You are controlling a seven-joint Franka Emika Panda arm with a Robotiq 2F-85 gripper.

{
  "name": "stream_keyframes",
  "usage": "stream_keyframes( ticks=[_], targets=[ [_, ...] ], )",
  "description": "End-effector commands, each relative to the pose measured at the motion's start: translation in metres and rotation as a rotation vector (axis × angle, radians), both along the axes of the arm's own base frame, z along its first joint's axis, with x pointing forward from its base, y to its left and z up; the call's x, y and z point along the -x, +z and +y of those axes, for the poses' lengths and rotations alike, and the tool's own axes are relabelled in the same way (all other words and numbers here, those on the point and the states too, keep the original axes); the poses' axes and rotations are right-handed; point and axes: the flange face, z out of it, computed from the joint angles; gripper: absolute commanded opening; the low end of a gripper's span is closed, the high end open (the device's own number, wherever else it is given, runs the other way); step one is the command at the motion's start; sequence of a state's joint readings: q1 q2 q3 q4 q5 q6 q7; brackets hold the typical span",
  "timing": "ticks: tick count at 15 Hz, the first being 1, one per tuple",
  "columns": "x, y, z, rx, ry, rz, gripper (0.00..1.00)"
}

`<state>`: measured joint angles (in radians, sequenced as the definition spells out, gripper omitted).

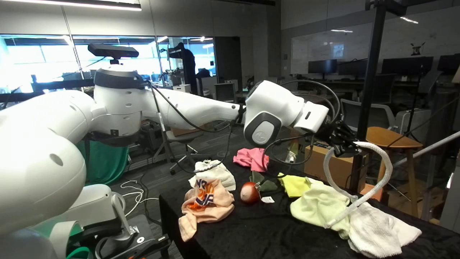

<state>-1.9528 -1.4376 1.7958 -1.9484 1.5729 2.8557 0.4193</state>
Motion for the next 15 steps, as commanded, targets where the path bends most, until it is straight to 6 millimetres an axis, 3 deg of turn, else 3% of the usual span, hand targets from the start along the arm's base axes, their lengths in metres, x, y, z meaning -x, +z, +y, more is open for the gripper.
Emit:
stream_keyframes(
  ticks=[1,2,3,4,6,12,15],
  targets=[
    [-0.040,0.007,-0.010,0.052,0.009,-0.027,0.10],
    [-0.049,0.006,-0.008,0.054,0.024,-0.026,0.10],
    [-0.056,0.006,-0.005,0.057,0.047,-0.017,0.18],
    [-0.063,0.006,-0.001,0.061,0.079,-0.001,0.36],
    [-0.072,0.003,0.010,0.067,0.129,0.022,0.50],
    [-0.066,-0.010,0.048,0.075,0.274,0.135,0.96],
    [-0.048,-0.025,0.083,0.062,0.419,0.235,1.00]
  ],
)
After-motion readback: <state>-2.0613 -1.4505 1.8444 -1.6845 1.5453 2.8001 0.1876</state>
